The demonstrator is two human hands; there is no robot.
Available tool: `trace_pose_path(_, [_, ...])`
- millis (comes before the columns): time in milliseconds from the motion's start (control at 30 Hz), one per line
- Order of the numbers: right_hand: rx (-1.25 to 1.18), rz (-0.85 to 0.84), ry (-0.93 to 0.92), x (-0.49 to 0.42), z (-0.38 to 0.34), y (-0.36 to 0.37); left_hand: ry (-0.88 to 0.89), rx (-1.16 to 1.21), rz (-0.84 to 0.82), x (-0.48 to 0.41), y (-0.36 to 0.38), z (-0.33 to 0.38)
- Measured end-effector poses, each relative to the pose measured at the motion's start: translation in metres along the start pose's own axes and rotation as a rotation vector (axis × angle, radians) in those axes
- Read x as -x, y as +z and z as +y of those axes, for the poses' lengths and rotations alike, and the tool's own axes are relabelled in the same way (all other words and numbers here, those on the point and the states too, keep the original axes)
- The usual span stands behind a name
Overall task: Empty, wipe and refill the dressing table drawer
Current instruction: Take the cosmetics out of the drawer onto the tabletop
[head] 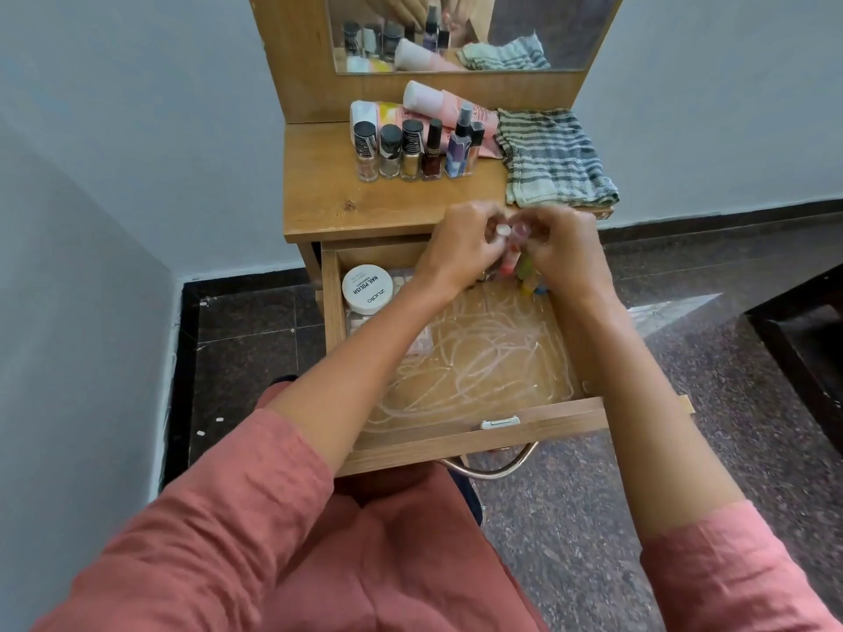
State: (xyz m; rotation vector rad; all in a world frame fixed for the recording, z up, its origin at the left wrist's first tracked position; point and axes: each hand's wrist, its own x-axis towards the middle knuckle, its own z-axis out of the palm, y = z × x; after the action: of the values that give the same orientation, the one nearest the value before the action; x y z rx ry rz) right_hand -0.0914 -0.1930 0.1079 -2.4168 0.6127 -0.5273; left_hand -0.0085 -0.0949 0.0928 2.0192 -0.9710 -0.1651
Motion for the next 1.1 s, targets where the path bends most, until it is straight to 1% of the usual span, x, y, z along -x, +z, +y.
trace_pose_path(100, [-0.021,0.038,-0.049,-0.01,-0.021,-0.007,0.028,-0.001,0.063,-0.006,-0.025,0.007])
trace_pose_path(233, [-0.106,0.03,-0.08,-0.026,-0.046,-0.005,0.015,0.012,0.137,-0.01,-0.055,0.006])
trace_pose_path(433, [-0.122,0.012,-0.137,-0.051,-0.076,0.022,-0.058,-0.01,0.217,-0.016,-0.094,-0.016])
trace_pose_path(567, [-0.09,0.006,-0.154,-0.061,-0.087,0.041,-0.085,-0.033,0.277,-0.019,-0.109,-0.027])
trace_pose_path(900, [-0.032,0.01,-0.187,-0.069,-0.095,0.057,-0.122,-0.06,0.297,-0.023,-0.112,-0.043])
trace_pose_path(1100, [-0.064,0.018,-0.203,-0.071,-0.095,0.059,-0.124,-0.073,0.295,-0.027,-0.11,-0.044])
